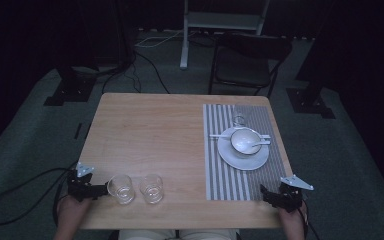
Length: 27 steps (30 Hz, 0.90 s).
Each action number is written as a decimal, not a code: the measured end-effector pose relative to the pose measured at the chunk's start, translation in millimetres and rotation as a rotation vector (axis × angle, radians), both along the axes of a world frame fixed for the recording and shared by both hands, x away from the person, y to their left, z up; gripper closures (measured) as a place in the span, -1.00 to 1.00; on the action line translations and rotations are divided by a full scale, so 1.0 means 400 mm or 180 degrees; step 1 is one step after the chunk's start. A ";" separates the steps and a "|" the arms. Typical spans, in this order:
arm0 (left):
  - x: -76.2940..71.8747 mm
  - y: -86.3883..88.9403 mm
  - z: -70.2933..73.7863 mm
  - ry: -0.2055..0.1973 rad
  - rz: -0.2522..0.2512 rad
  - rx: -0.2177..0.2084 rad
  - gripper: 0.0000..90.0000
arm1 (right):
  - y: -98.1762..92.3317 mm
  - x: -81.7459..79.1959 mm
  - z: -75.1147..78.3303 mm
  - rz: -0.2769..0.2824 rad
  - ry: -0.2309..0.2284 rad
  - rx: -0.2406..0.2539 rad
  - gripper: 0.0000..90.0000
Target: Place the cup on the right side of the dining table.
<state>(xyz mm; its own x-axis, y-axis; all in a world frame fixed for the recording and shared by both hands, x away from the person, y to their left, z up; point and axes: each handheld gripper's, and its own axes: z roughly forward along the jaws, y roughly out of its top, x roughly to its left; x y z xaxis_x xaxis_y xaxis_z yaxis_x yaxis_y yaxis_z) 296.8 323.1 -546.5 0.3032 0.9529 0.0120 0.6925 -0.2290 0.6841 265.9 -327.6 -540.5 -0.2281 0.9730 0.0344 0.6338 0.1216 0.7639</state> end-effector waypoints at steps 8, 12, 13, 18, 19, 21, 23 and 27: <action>0.000 0.000 0.000 0.0000 0.0000 0.0000 -0.98 | -0.037 -0.009 -0.002 -0.0242 -0.0027 -0.0070 -0.74; 0.000 0.000 0.000 0.0000 0.0000 0.0000 -0.98 | -0.057 -0.011 -0.003 -0.0352 -0.0050 -0.0080 -0.74; 0.000 0.000 0.000 0.0000 0.0000 0.0001 -0.98 | -0.062 -0.011 -0.004 -0.0375 -0.0048 -0.0107 -0.74; 0.000 0.000 0.000 0.0000 0.0000 0.0000 -0.98 | -0.092 -0.016 -0.009 -0.0447 -0.0074 -0.0146 -0.74; 0.000 0.000 0.000 0.0000 -0.0001 0.0000 -0.98 | -0.099 -0.018 -0.009 -0.0468 -0.0095 -0.0125 -0.74; 0.000 0.000 0.000 0.0000 0.0000 0.0000 -0.98 | -0.111 -0.022 -0.007 -0.0515 -0.0113 -0.0087 -0.74; 0.000 0.000 0.000 -0.0001 0.0000 0.0000 -0.98 | -0.122 -0.024 -0.006 -0.0549 -0.0132 -0.0046 -0.74; 0.000 0.000 0.000 0.0000 0.0000 0.0000 -0.98 | -0.140 -0.028 -0.006 -0.0602 -0.0137 -0.0030 -0.74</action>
<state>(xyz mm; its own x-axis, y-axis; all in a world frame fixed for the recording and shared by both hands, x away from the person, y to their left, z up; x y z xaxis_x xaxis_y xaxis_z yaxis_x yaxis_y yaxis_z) 296.8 323.1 -546.5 0.3032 0.9528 0.0122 0.6925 -0.2291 0.6841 254.8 -383.7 -543.0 -0.0421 0.9989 0.0192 0.6129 0.0106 0.7901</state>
